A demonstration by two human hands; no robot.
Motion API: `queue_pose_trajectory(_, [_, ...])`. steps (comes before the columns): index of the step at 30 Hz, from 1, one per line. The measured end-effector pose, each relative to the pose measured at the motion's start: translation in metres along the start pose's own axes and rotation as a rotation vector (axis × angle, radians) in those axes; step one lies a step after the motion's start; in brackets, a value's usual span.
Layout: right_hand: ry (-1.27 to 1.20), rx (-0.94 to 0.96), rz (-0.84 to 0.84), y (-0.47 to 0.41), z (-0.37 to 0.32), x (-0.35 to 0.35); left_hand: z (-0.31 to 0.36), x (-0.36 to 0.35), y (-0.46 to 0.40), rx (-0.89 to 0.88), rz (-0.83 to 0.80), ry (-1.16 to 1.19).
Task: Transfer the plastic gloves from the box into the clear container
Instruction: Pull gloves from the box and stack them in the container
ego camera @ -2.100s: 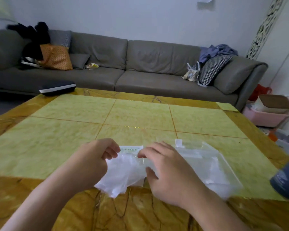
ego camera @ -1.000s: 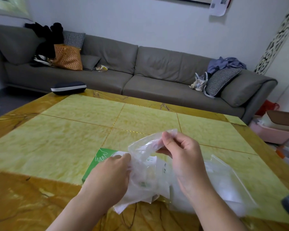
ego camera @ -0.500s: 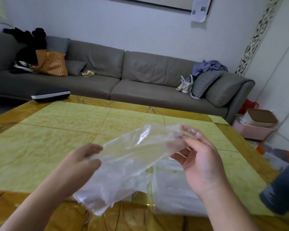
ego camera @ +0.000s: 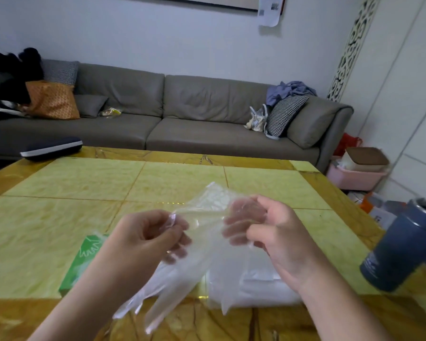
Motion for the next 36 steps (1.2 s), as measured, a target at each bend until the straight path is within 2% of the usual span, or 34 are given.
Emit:
queue_pose_trajectory(3, [0.185,-0.020,-0.094,0.002,-0.007,0.012,0.002,-0.014,-0.002,0.014,-0.128,-0.136])
queue_pose_trajectory(6, [0.311,-0.008,-0.067,0.000,-0.011,0.019,0.010,-0.030,-0.005,0.022,-0.210,-0.203])
queue_pose_trajectory(8, [0.258,-0.022,0.054,-0.003,-0.010,0.035,0.020,-0.031,-0.013,-0.007,-0.101,-0.180])
queue_pose_trajectory(10, [0.140,-0.076,0.221,-0.004,-0.003,0.056,0.032,-0.025,-0.021,-0.079,0.083,-0.249])
queue_pose_trajectory(13, [0.153,-0.164,0.404,-0.001,0.011,0.079,0.062,-0.029,-0.015,-0.376,0.382,-0.559])
queue_pose_trajectory(15, [0.224,-0.188,0.444,0.002,0.019,0.085,0.084,-0.051,0.000,-0.621,0.445,-0.625])
queue_pose_trajectory(17, [0.325,-0.192,0.449,0.004,0.023,0.084,0.093,-0.083,0.003,-0.708,0.312,-0.620])
queue_pose_trajectory(18, [0.374,-0.199,0.438,0.004,0.024,0.082,0.087,-0.100,-0.004,-0.638,0.189,-0.638])
queue_pose_trajectory(21, [0.423,-0.240,0.406,0.007,0.031,0.081,0.037,-0.145,-0.034,-0.231,-0.193,-0.797])
queue_pose_trajectory(23, [0.455,-0.281,0.387,0.007,0.038,0.084,0.004,-0.161,-0.041,-0.082,-0.368,-0.893])
queue_pose_trajectory(25, [0.574,-0.304,0.349,0.007,0.043,0.089,-0.015,-0.167,-0.044,-0.022,-0.435,-0.909])
queue_pose_trajectory(33, [1.016,-0.261,0.327,0.001,0.043,0.098,-0.033,-0.183,-0.048,0.006,-0.622,-0.948])
queue_pose_trajectory(35, [1.066,-0.272,0.313,-0.001,0.042,0.100,-0.034,-0.181,-0.049,-0.014,-0.592,-0.951])
queue_pose_trajectory(36, [1.074,-0.280,0.308,-0.002,0.042,0.100,-0.029,-0.178,-0.051,-0.062,-0.517,-0.965])
Point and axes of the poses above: each hand's wrist, its own y-axis away from the middle knuckle, its own x-axis out of the back of the hand, z = x × y, the point moved 6 cm from there along -y, towards the middle knuckle
